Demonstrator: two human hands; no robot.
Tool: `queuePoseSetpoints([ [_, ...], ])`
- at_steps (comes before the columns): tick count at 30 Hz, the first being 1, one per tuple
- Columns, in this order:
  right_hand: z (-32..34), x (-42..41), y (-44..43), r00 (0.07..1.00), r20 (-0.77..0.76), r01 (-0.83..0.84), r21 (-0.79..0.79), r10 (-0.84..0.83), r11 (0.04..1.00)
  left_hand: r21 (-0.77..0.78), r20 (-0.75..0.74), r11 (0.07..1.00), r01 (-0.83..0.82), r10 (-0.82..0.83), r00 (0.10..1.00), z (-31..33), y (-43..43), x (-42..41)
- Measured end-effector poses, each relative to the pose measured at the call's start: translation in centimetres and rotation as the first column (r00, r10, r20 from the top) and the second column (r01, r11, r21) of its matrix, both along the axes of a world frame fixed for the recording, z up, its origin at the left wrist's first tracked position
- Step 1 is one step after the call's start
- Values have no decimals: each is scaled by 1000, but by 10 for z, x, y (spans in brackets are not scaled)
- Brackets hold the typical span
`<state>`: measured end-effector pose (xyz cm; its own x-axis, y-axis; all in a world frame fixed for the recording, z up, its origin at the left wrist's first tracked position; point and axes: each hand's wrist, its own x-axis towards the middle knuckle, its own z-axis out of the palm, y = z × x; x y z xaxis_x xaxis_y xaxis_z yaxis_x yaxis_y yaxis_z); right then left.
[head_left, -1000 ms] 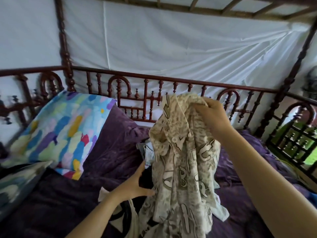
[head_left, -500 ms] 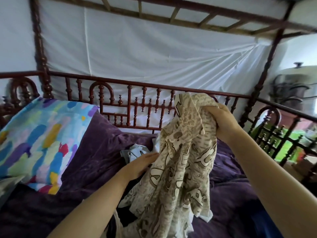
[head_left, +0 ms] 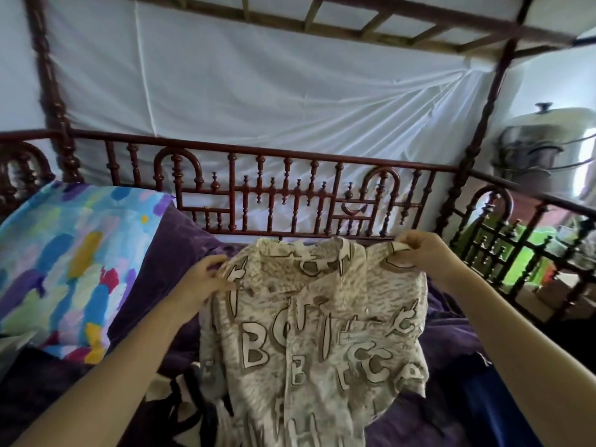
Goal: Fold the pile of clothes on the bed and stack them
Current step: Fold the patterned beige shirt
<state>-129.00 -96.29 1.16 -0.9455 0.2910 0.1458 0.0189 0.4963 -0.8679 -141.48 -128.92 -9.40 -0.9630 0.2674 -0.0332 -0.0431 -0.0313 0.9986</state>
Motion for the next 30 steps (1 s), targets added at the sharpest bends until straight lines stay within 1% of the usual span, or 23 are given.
queuePoseSetpoints([
  [2,-12,-8,-1,998,58,-33,13,33,999,-127,-19,992,-27,24,1000,1,-10,0],
  [4,-21,-17,-2,990,105,-93,-5,93,996,-216,-102,973,-77,56,993,8,-22,4],
  [6,-23,-21,-4,978,142,-153,-26,155,988,-261,-188,958,-118,69,980,19,-35,8],
  [7,-21,-20,-5,973,143,-175,-58,182,983,-255,-225,957,-137,79,971,24,-43,9],
  [9,-10,-17,-9,971,88,-203,-169,220,965,-173,-301,967,-189,131,945,38,-55,16],
  [10,-4,-16,-10,971,25,-227,-219,238,949,-132,-342,965,-226,170,924,46,-60,21],
  [13,21,-12,-26,941,-240,-313,-343,240,885,12,-473,943,-333,299,829,71,-66,33],
  [15,41,-5,-41,903,-380,-344,-364,199,865,110,-540,915,-388,383,750,90,-69,43],
  [18,69,6,-61,837,-534,-357,-366,120,860,254,-602,862,-439,496,626,122,-77,59],
  [20,77,6,-66,806,-579,-381,-347,124,857,302,-668,836,-458,528,524,135,-82,64],
  [21,74,2,-64,814,-566,-367,-328,129,871,288,-697,833,-473,521,493,137,-82,65],
  [22,68,-5,-62,844,-523,-318,-316,116,894,251,-710,838,-485,500,497,137,-81,64],
  [23,56,-15,-57,882,-460,-254,-277,104,927,184,-709,852,-490,460,535,130,-80,58],
  [24,41,-26,-52,924,-368,-192,-219,102,957,70,-684,870,-487,397,612,121,-79,53],
  [25,21,-37,-45,963,-251,-141,-140,102,980,-86,-629,888,-452,304,716,108,-78,44],
  [26,-1,-47,-39,989,-116,-103,-59,95,993,-265,-537,887,-379,191,822,93,-79,35],
  [27,-27,-58,-32,996,9,-92,19,92,996,-429,-419,862,-270,75,905,73,-80,25],
  [28,-54,-67,-27,990,119,-92,97,80,991,-548,-291,824,-143,-27,956,52,-82,17],
  [29,-78,-75,-23,975,213,-106,177,67,978,-607,-172,795,-8,-122,978,28,-84,10],
  [30,-103,-82,-21,950,306,-144,265,59,953,-625,-66,774,102,-182,981,4,-85,6],
])
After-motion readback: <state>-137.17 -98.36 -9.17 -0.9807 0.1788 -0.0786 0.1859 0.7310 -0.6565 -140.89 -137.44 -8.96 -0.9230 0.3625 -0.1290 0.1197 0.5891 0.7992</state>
